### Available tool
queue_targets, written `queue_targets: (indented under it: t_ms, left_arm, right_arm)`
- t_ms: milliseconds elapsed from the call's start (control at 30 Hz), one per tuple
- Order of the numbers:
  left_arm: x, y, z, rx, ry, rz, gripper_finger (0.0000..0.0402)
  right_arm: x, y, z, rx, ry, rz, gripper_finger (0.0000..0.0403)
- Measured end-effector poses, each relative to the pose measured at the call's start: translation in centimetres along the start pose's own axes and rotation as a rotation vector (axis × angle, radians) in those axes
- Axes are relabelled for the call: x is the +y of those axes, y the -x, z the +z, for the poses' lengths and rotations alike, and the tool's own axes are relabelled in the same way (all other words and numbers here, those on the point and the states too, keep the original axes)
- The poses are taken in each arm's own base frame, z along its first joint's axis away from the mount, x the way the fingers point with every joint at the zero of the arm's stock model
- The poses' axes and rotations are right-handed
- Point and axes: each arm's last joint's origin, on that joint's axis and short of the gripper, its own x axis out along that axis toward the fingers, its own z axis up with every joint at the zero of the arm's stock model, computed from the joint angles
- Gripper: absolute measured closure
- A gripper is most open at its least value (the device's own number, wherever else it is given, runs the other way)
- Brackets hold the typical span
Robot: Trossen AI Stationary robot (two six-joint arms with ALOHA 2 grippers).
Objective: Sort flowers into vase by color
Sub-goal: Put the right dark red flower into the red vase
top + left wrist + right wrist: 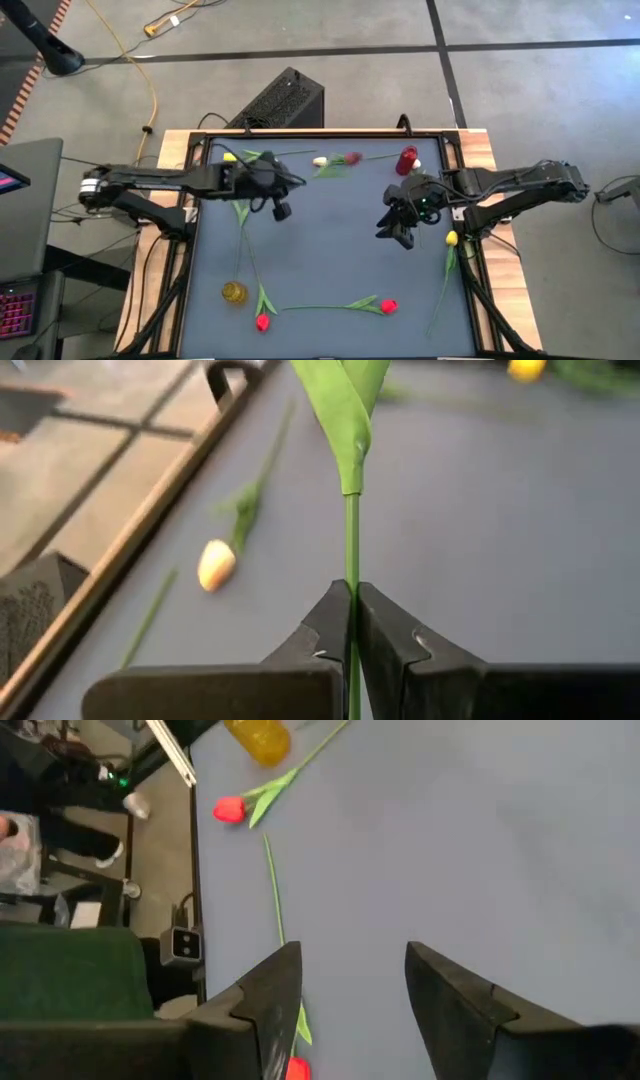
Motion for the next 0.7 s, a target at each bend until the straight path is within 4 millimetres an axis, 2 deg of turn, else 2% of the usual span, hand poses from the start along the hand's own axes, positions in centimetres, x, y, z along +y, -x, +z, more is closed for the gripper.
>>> queue_targets:
  t_ms: [167,300,467,700]
  left_arm:
    - [1.1,2.3,1.5,-0.146,0.057,-0.031,0.0401]
    - [1.4,3.5,2.6,-0.264,0.093,-0.097,0.0401]
    - [1.0,3.7,3.7,-0.439,0.142,-0.223,0.0401]
    - [0.8,3.2,2.8,-0.747,0.286,-0.376,0.0401]
  right_arm:
    - [-0.3,0.2,1.0,-0.076,-0.001,0.012,0.0198]
    - [-0.3,0.3,2.3,-0.216,0.064,0.001,0.0198]
    - [0.1,0.2,4.6,-0.437,0.178,0.012,0.0198]
    - [0.4,-1.8,7.3,-0.659,0.312,0.056,0.0198]
